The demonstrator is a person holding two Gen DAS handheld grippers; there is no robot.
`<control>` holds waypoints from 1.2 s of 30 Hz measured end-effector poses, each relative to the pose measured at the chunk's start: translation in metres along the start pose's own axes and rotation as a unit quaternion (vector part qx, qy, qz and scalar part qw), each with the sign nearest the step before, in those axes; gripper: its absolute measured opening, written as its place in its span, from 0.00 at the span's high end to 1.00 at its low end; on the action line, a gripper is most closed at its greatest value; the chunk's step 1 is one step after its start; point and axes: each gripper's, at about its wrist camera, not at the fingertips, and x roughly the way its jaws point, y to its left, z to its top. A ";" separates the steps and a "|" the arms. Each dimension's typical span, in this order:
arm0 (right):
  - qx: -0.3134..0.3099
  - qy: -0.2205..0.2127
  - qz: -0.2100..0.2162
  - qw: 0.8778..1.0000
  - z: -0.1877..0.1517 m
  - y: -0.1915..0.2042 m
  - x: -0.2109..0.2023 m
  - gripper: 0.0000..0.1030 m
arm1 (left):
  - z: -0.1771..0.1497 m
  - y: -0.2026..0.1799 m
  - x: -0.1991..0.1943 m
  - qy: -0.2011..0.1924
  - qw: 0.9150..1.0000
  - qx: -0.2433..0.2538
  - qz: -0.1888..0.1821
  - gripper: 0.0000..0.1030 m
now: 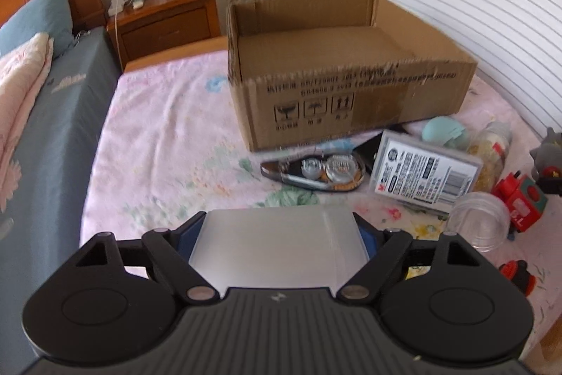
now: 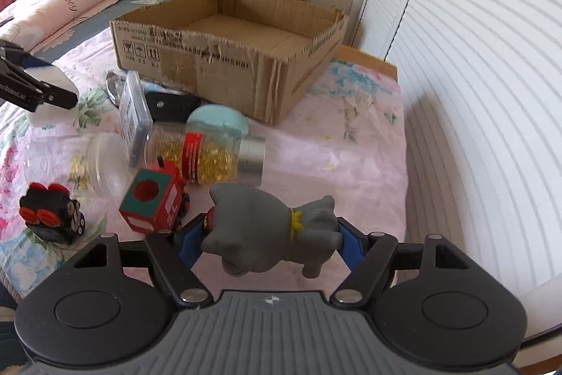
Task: Organize rigid objects
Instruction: 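Carry both objects over cardboard box and open left gripper to drop white box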
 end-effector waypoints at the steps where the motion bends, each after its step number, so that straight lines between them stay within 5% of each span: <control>1: -0.002 -0.002 0.000 1.000 0.003 0.000 -0.003 0.23 | 0.003 0.002 -0.004 -0.002 1.000 0.003 -0.001 0.20; 13: -0.037 -0.055 0.009 0.998 0.060 0.008 -0.032 0.23 | 0.089 0.007 -0.024 -0.055 0.997 0.055 -0.030 0.20; 26: -0.019 -0.077 0.018 0.997 0.121 0.008 -0.026 0.23 | 0.194 -0.031 0.055 -0.074 0.996 0.053 -0.012 0.20; 29: -0.019 -0.073 0.012 0.997 0.124 0.008 -0.021 0.23 | 0.206 -0.032 0.074 -0.077 0.996 0.043 -0.004 0.17; 31: -0.017 -0.071 0.011 0.997 0.125 0.008 -0.019 0.23 | 0.209 -0.032 0.087 -0.075 0.996 0.043 0.002 0.07; 36: -0.017 -0.064 0.013 0.998 0.127 0.011 -0.015 0.23 | 0.197 -0.032 0.093 -0.060 0.997 0.054 0.005 0.06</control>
